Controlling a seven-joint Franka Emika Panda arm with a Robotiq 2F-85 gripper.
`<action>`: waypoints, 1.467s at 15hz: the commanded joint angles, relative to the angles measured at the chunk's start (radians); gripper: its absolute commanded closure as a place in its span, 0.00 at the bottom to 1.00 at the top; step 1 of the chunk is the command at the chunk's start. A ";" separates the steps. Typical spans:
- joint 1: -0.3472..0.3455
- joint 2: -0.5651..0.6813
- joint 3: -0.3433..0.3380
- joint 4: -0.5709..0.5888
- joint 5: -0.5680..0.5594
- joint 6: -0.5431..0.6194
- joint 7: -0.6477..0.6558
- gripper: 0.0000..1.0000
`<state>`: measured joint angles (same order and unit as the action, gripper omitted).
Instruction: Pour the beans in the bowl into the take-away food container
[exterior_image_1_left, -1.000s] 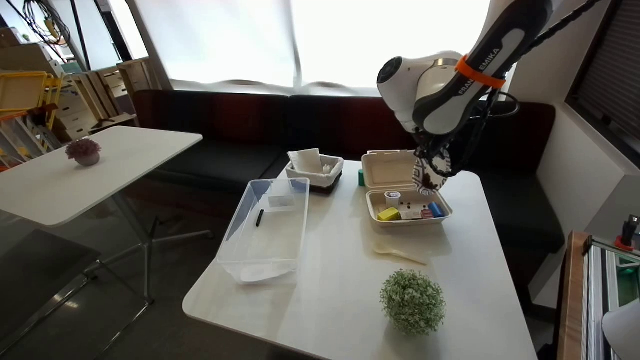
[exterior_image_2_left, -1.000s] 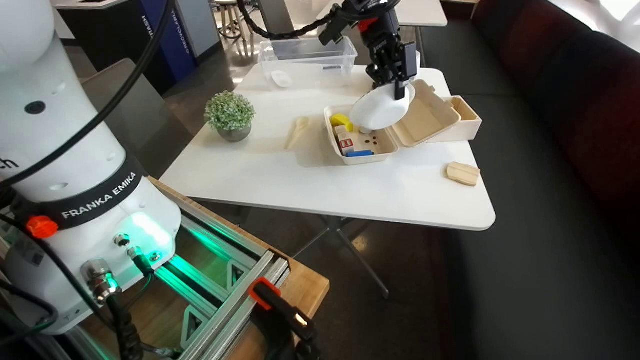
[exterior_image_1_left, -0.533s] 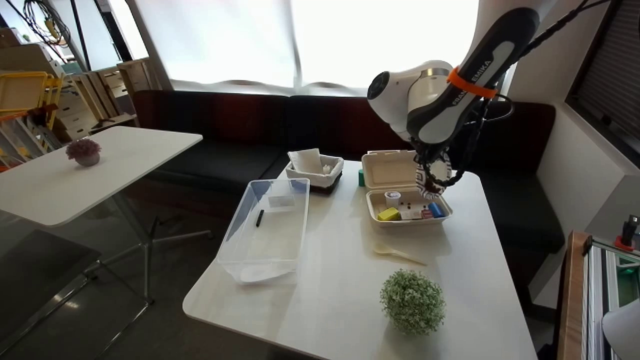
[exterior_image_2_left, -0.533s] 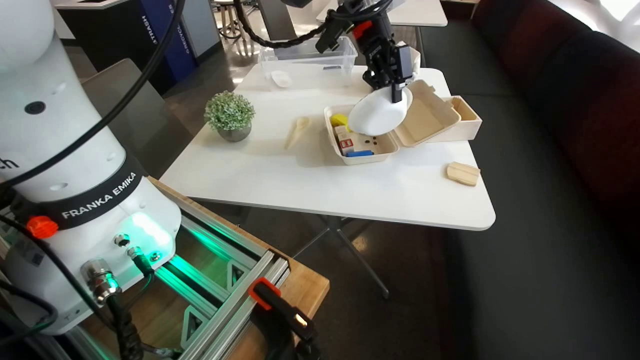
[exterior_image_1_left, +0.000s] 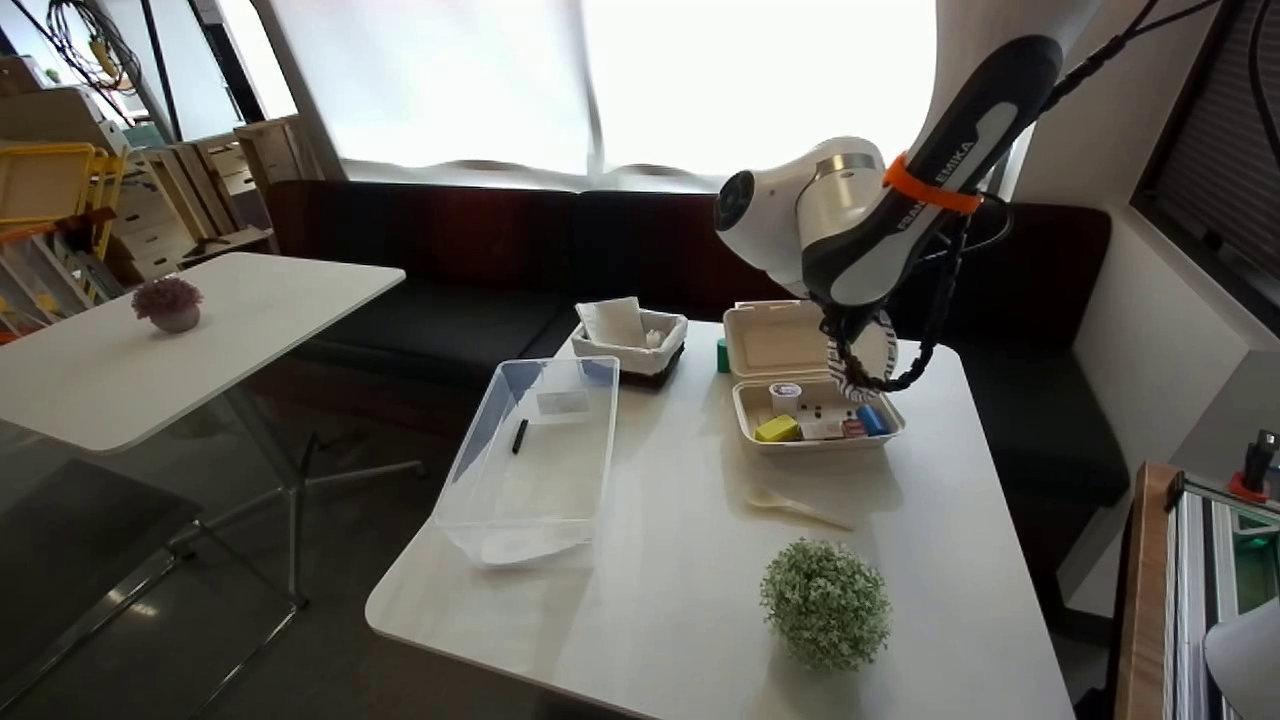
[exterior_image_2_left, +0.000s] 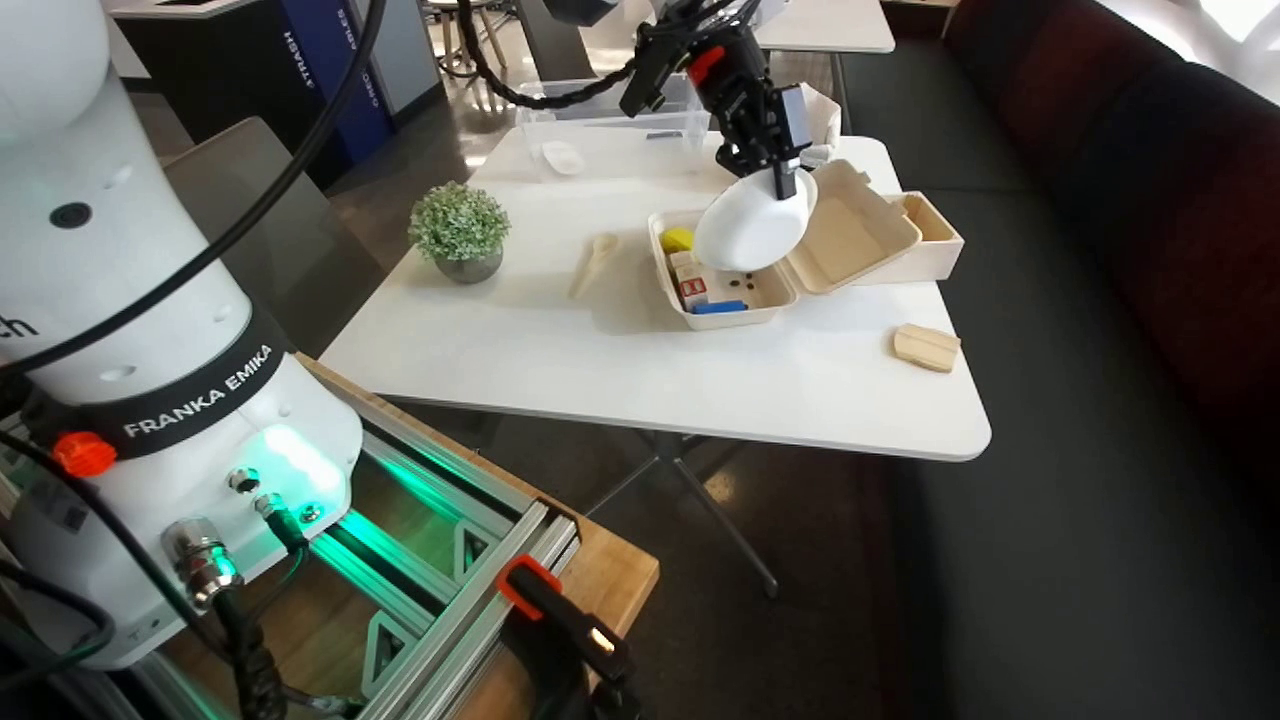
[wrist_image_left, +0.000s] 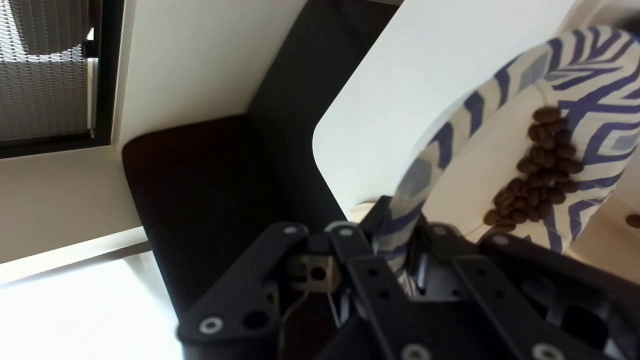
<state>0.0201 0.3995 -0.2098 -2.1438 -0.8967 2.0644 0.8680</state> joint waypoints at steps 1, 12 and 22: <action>0.010 0.027 0.027 0.022 -0.060 -0.062 0.062 0.98; 0.017 0.112 0.090 0.110 -0.096 -0.281 0.073 0.98; 0.035 0.221 0.117 0.221 -0.149 -0.381 0.042 0.98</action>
<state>0.0438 0.5761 -0.1013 -1.9653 -1.0137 1.7301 0.9201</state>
